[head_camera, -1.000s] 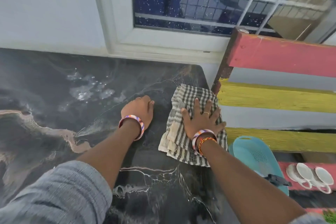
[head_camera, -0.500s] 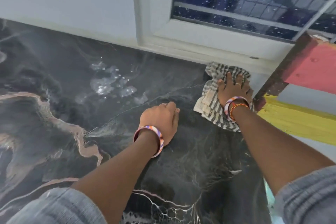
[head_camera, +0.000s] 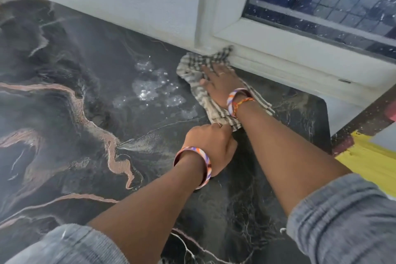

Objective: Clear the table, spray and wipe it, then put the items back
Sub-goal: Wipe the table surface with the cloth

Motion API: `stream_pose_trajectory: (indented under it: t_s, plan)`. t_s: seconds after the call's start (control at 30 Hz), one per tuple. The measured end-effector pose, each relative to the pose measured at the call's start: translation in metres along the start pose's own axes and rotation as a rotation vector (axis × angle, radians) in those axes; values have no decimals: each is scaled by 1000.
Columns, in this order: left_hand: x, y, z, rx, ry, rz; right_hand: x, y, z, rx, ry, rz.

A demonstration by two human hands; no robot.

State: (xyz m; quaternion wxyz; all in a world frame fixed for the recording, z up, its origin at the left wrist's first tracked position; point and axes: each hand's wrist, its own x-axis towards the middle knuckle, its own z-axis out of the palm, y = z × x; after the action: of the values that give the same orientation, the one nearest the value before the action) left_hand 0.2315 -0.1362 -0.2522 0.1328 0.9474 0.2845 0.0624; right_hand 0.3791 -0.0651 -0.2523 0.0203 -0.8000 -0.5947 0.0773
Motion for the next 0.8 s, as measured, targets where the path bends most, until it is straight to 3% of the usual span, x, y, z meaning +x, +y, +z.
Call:
stream_pose_trajectory:
  t_s: [0.07,0.17,0.57,0.8]
  plan:
    - [1,-2,-2,-25,8,-13,5,-10,1,0,-31,-104]
    - [0,-2,-2,-50,7,-34,-3,-4,3,50,-28,-74]
    - [-1,2,2,-45,49,-97,-135,132,2,232,92,826]
    - [-1,4,0,-34,32,-100,-195,91,16,291,148,959]
